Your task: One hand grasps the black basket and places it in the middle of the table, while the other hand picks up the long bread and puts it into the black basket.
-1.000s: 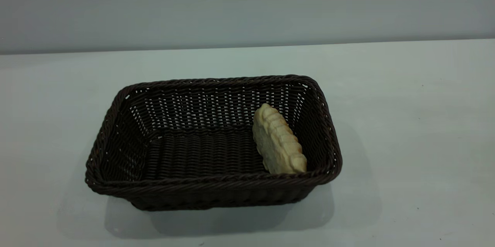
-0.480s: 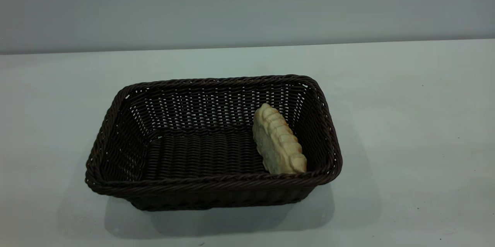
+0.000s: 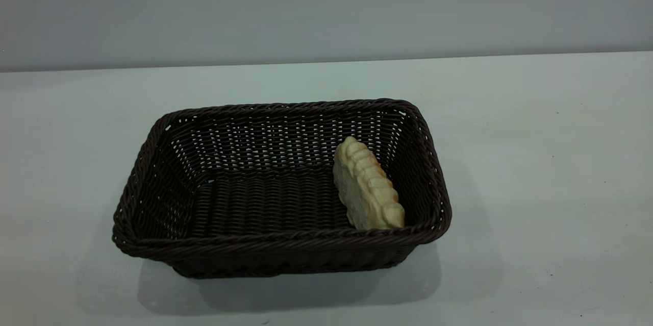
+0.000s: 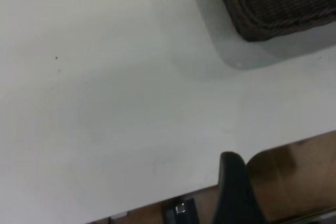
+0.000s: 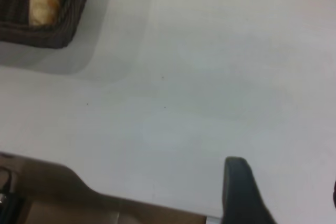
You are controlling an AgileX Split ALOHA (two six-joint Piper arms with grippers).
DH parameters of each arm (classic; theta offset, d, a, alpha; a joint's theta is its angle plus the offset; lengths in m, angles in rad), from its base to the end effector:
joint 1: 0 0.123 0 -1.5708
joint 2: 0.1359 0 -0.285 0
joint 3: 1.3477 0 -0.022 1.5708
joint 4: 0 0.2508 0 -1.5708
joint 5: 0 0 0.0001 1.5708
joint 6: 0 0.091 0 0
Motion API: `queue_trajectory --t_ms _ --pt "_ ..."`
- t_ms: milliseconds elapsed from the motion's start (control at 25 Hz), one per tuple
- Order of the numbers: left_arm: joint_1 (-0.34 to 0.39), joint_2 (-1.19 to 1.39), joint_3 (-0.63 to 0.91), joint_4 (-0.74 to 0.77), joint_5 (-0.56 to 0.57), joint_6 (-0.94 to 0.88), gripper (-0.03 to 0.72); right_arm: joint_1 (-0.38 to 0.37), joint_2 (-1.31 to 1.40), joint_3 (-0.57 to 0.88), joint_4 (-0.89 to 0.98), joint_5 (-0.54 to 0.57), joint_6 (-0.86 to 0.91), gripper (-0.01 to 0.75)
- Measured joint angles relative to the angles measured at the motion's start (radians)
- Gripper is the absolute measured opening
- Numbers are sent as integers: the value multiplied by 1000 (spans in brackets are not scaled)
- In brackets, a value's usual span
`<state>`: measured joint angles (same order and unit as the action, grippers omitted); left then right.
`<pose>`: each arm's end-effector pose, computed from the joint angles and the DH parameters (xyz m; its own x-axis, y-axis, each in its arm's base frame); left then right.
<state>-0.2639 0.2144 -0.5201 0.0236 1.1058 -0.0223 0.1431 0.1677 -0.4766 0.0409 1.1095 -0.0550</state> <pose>0.0240 -0.0045 0.2776 -0.6341 0.1592 -0.7566 0.2380 0.9713 0.0049 0.0190 0.0061 0.2657 -0.6408 -0.1295 -0.7567 -0.1936 0.9811 -0.0039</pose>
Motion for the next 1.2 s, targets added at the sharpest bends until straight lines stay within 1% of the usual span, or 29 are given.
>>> queue_trajectory --t_ms 200,1080,1200 --pt "0 0 31 39 16 1 531 0 0 0 0 2 10 401" --pt "0 -9 33 41 16 1 531 0 -4 4 0 3 13 401" --pt "34 -40 33 41 17 1 531 -2 -20 4 0 5 13 401"
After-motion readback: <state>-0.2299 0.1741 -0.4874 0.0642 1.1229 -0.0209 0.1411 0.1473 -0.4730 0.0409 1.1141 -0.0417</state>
